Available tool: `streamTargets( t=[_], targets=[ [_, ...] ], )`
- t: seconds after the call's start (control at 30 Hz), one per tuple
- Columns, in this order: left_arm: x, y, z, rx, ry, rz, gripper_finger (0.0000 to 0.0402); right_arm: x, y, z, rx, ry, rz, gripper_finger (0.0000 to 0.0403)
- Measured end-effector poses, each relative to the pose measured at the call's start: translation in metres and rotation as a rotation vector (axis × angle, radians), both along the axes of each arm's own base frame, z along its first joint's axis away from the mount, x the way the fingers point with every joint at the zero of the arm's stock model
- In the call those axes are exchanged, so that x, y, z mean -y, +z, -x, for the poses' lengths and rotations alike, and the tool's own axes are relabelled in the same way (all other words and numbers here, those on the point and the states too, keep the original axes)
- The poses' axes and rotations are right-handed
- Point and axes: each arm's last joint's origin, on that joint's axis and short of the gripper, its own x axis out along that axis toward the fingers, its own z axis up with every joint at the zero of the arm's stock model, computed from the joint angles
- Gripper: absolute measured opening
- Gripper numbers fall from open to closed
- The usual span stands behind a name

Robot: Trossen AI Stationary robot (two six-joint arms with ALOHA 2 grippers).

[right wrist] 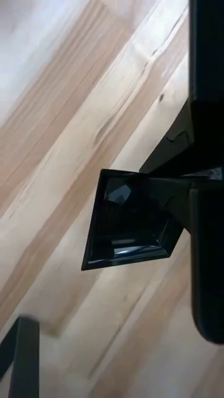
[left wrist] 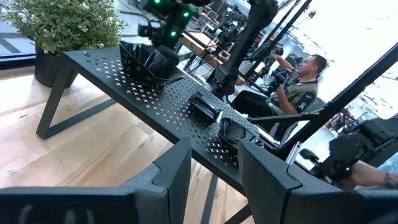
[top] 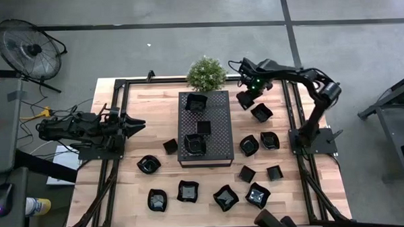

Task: Pick & Place Mini shaped plates
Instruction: Stack the square plate on top of the square plate on the shelf

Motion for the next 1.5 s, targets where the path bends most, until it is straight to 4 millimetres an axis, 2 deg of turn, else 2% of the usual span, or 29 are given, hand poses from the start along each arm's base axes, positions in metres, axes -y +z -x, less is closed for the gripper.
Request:
streamTargets(
  t=[0.5, 0.9, 1.13, 1.33, 1.5],
  targets=[
    [0.000, 0.000, 0.000, -0.002, 0.000, -0.007, 0.0131, -0.030, 0.064, 0.029, 0.088, -0.047, 0.058, 0.0001],
    [-0.002, -0.001, 0.000, -0.013, 0.069, -0.035, 0.0131, -0.064, 0.114, 0.049, 0.311, -0.078, 0.096, 0.0000],
    [-0.003, -0.001, 0.001, -0.015, 0.108, -0.046, 0.0131, -0.093, 0.124, 0.035, 0.375, -0.010, 0.072, 0.0000],
    [-0.003, -0.001, 0.001, -0.030, 0.104, -0.109, 0.0131, -0.121, 0.130, 0.007, 0.483, -0.005, 0.070, 0.0000],
    [-0.003, -0.001, 0.001, -0.038, 0.102, -0.143, 0.0131, -0.144, 0.138, -0.018, 0.613, -0.087, 0.091, 0.0000]
  ],
)
